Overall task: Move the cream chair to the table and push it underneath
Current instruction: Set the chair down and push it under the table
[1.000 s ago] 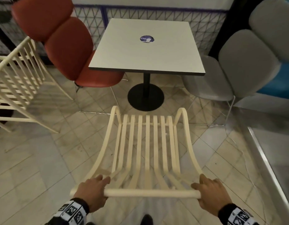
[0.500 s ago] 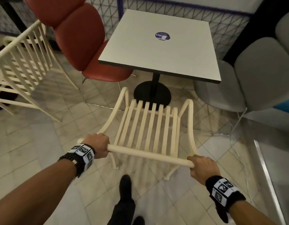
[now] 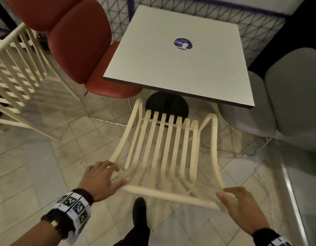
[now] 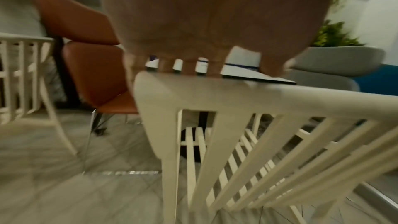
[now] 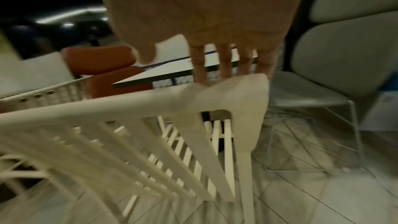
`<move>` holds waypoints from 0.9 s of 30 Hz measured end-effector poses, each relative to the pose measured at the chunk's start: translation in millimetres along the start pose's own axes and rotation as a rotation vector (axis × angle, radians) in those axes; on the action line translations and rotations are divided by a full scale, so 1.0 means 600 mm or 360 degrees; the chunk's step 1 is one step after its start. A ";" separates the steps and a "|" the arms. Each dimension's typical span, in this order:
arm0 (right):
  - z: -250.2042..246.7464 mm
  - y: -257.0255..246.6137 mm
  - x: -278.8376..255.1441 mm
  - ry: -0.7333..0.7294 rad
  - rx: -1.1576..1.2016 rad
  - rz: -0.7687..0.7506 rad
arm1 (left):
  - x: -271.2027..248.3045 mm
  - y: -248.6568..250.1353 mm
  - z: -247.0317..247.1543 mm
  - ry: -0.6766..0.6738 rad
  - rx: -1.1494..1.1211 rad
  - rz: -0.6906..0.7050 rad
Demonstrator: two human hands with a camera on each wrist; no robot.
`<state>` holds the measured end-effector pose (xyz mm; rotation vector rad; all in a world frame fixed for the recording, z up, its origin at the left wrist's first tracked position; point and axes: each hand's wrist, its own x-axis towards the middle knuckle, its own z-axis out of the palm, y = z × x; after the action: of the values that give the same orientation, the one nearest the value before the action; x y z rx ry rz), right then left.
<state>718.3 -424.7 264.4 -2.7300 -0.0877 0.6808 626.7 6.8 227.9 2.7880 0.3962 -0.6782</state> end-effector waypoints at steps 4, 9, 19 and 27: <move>0.014 0.016 0.043 -0.0272 0.0138 0.0703 | 0.043 -0.018 0.008 -0.0328 -0.0277 -0.0524; 0.042 0.061 0.106 -0.0417 0.0081 0.0923 | 0.102 -0.033 0.014 -0.0564 -0.0291 -0.0687; -0.027 -0.028 0.227 -0.0123 0.0378 0.1022 | 0.270 -0.020 -0.101 -0.0434 -0.0326 -0.0651; -0.068 -0.086 0.298 -0.0028 0.0299 0.0892 | 0.334 -0.020 -0.149 -0.0289 -0.0379 -0.0648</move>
<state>896.7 -363.6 235.4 -2.5652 0.7228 0.8040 831.2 84.9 207.0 2.4153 0.9532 -0.8944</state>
